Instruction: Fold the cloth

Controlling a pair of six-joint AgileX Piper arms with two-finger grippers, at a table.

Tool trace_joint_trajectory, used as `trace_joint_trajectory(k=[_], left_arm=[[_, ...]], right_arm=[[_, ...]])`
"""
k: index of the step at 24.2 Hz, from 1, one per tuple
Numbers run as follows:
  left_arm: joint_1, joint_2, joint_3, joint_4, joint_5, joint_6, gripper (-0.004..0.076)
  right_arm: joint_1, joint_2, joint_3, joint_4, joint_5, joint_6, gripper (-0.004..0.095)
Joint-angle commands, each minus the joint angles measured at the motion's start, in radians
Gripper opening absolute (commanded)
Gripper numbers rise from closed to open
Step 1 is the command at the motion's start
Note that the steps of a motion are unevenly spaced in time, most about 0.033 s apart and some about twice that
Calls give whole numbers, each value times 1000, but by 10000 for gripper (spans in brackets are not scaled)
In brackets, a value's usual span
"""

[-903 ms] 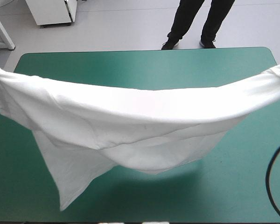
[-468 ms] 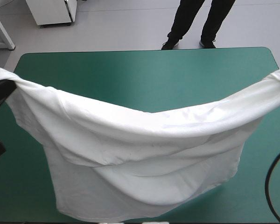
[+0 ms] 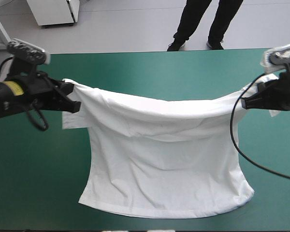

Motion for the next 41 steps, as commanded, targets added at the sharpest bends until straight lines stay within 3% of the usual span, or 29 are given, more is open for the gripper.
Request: trace_joint_trajectory(k=[1,15,18,20,24,27,32,36,41], left_arm=[[-1,96,-18,18,-38,1,-22],[45,548,-18,100,-377,1,-22],[75,607,-22,100,-367,1,-20],[86,633,-22,100,-364,5,27],[88,676,-24,70,-377,61,307],[88,678,-54,59,-306,54,388],[88,613,-96,62,-171,69,399],[88,535,-86,43,12,67,399],[88,349,71,-35,16,53,399]], right_arm=[[1,106,-19,-21,-114,-19,-17],[-3,704,-156,-14,-247,-65,-17],[-21,766,-174,16,-244,-65,-4],[-55,784,-176,112,-252,-126,86],[-119,792,-184,169,-279,-146,443],[-147,792,-233,212,-238,-146,566],[-183,755,-319,317,-102,-151,564],[-183,690,-287,320,-9,-146,564],[-183,544,-159,353,-11,-139,564]])
